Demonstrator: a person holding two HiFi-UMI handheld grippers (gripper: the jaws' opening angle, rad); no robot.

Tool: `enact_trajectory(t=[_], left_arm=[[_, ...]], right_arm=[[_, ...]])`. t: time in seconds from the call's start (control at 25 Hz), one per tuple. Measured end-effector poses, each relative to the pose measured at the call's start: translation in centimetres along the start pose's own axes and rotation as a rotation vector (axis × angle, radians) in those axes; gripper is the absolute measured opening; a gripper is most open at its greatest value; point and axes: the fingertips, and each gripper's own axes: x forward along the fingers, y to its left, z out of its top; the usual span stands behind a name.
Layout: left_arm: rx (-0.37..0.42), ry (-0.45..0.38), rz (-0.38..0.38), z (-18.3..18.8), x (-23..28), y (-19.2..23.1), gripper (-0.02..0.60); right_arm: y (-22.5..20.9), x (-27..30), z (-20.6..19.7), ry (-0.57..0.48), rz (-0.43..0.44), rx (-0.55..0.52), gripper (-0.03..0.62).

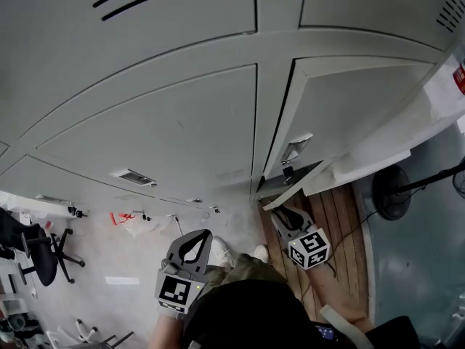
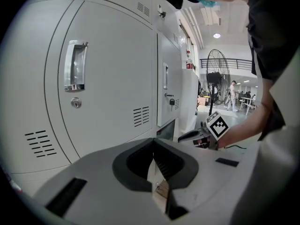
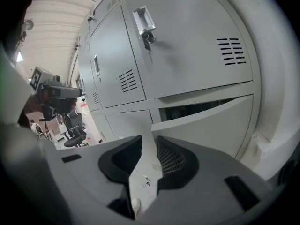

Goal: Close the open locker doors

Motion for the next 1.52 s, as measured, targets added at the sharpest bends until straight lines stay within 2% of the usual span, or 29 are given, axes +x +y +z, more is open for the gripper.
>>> enact_trajectory(t=[0.56, 1.52], left_arm=[[-0.037, -0.003, 0.072, -0.9, -1.9, 1.9, 0.009], [-0.09, -0.005, 0.147, -2.6, -2.9, 3.3, 0.009]], right_arm=[[-0.2, 3.8, 1.5, 0.019, 0.03, -0.064, 0.109], [-1.4, 8.5, 3.3, 0.02, 0.029, -0.151, 0.161]])
